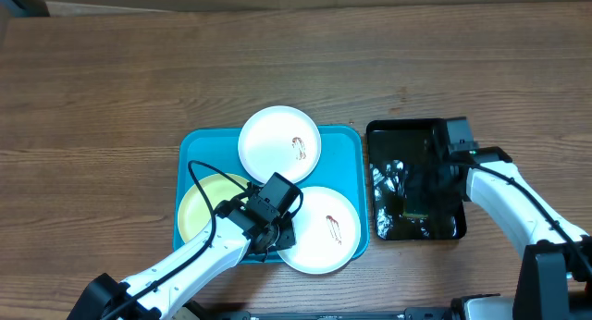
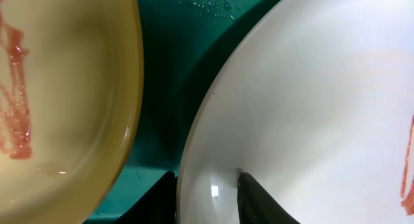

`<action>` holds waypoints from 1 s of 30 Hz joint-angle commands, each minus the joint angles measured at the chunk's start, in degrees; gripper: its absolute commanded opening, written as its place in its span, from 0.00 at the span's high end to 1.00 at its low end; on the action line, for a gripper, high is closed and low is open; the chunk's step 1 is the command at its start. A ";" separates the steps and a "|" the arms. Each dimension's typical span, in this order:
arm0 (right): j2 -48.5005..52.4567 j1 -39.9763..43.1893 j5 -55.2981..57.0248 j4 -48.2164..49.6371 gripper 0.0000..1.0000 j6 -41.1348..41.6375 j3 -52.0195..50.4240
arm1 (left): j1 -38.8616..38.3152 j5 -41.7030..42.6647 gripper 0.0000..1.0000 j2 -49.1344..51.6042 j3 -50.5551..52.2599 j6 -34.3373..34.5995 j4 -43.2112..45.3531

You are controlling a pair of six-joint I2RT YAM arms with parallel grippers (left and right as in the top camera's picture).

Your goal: Clean dirty plates on tray and stack at the side

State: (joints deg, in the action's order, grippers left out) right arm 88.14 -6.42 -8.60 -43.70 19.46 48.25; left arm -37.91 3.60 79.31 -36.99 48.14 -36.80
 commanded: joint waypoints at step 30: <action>1.68 0.04 4.50 -3.52 0.20 -0.17 1.07 | -0.42 -2.45 0.68 -0.22 0.55 1.18 0.04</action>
State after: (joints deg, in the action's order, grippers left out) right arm 89.67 -6.42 -4.12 -47.55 19.25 50.04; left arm -37.91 3.25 79.31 -36.99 48.14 -36.80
